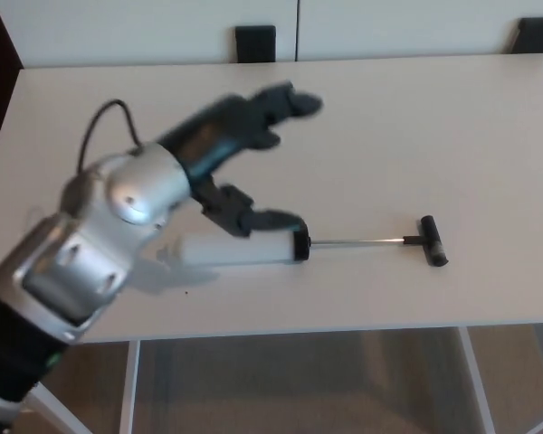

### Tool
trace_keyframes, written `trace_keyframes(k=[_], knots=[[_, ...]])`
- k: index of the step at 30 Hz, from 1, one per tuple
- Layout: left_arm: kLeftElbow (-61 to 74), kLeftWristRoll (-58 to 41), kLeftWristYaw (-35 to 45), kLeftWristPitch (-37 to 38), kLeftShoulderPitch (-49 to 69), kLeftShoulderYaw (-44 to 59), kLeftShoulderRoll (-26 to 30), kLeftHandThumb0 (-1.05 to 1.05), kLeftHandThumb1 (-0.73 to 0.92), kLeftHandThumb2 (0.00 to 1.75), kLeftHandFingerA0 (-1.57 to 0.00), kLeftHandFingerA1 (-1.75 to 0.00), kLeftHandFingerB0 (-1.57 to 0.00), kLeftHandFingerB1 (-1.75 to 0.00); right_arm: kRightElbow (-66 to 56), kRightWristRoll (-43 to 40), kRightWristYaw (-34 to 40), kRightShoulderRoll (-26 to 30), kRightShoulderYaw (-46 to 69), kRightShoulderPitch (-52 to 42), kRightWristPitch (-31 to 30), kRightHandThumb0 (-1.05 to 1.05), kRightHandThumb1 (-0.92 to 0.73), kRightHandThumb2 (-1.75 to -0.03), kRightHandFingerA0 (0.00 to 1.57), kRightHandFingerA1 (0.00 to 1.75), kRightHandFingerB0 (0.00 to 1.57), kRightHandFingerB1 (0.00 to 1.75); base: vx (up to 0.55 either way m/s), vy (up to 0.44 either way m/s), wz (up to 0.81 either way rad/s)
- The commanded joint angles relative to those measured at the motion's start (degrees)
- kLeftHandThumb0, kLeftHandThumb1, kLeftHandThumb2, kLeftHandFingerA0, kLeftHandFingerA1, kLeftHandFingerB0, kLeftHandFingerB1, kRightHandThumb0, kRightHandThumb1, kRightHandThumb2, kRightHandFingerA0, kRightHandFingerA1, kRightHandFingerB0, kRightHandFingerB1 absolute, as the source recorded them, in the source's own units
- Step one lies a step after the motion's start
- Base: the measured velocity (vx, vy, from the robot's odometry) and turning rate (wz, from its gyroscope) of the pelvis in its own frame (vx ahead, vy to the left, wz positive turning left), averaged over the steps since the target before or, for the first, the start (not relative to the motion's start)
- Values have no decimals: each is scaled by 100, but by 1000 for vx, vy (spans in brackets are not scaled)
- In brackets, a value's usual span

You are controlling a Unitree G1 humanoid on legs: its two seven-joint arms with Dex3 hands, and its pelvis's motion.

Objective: The robot walks towards a desk on which an air pump is kept in the middle. It lifts it up and holds it with its left hand and uses its right hand to compress it by pushing its handle inwards.

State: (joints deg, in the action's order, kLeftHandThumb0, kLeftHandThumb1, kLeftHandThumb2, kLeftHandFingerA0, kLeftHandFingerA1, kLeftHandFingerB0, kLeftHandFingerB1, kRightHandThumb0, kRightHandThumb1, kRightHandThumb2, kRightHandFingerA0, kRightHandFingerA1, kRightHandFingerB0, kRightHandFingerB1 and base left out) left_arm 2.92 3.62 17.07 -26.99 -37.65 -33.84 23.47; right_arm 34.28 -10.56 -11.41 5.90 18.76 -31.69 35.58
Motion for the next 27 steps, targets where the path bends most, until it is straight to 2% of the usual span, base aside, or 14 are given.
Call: trace_keyframes(k=[1,11,18,19,27], knots=[[-898,1894,747,-694,-660,-1809,-111,-53,39,65,-21,-42,-8,-33,52,-74,-235,77,-48,-29,-20,-28,-63,-59,91,52,58,42,0,0,0],[-1073,1935,762,-636,-706,-2080,-81,-54,40,66,-21,-42,-8,-33,-42,20,-204,80,-122,-70,7,-27,-62,-59,94,52,59,42,0,0,0],[-1055,2027,843,-657,-759,-2043,-52,-56,40,67,-21,-42,-9,-34,81,140,-168,105,-190,-26,88,-29,-63,-58,94,54,58,43,0,0,0],[-1069,2054,882,-629,-768,-2024,-46,-56,40,68,-27,-44,-10,-35,61,150,-173,110,-208,-46,85,-30,-62,-59,95,55,59,43,0,0,0],[-1052,2260,1105,-547,-702,-1835,-67,-56,40,68,-25,-43,-10,-35,72,203,-176,139,-268,-87,81,-30,-64,-59,92,55,58,42,0,0,0]])
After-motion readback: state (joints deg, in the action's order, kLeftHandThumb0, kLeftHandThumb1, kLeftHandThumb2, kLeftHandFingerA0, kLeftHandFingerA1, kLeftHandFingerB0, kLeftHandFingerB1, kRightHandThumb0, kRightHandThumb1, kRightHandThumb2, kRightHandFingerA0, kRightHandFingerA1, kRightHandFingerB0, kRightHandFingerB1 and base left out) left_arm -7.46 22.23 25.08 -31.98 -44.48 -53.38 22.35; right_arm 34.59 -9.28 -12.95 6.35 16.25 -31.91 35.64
